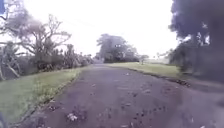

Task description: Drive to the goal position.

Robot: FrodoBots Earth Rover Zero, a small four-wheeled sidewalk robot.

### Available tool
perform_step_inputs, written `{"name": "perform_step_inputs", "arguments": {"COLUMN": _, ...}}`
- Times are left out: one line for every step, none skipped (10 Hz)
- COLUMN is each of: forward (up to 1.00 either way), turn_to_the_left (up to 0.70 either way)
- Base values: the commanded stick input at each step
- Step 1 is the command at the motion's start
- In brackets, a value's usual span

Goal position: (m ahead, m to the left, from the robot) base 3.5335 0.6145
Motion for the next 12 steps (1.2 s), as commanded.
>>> {"name": "perform_step_inputs", "arguments": {"forward": 0.85, "turn_to_the_left": 0.0}}
{"name": "perform_step_inputs", "arguments": {"forward": 0.85, "turn_to_the_left": 0.0}}
{"name": "perform_step_inputs", "arguments": {"forward": 0.85, "turn_to_the_left": 0.0}}
{"name": "perform_step_inputs", "arguments": {"forward": 0.85, "turn_to_the_left": 0.0}}
{"name": "perform_step_inputs", "arguments": {"forward": 0.85, "turn_to_the_left": 0.0}}
{"name": "perform_step_inputs", "arguments": {"forward": 0.85, "turn_to_the_left": -0.01}}
{"name": "perform_step_inputs", "arguments": {"forward": 0.85, "turn_to_the_left": -0.01}}
{"name": "perform_step_inputs", "arguments": {"forward": 0.85, "turn_to_the_left": -0.01}}
{"name": "perform_step_inputs", "arguments": {"forward": 0.85, "turn_to_the_left": -0.02}}
{"name": "perform_step_inputs", "arguments": {"forward": 0.85, "turn_to_the_left": -0.02}}
{"name": "perform_step_inputs", "arguments": {"forward": 0.85, "turn_to_the_left": -0.01}}
{"name": "perform_step_inputs", "arguments": {"forward": 0.85, "turn_to_the_left": -0.01}}
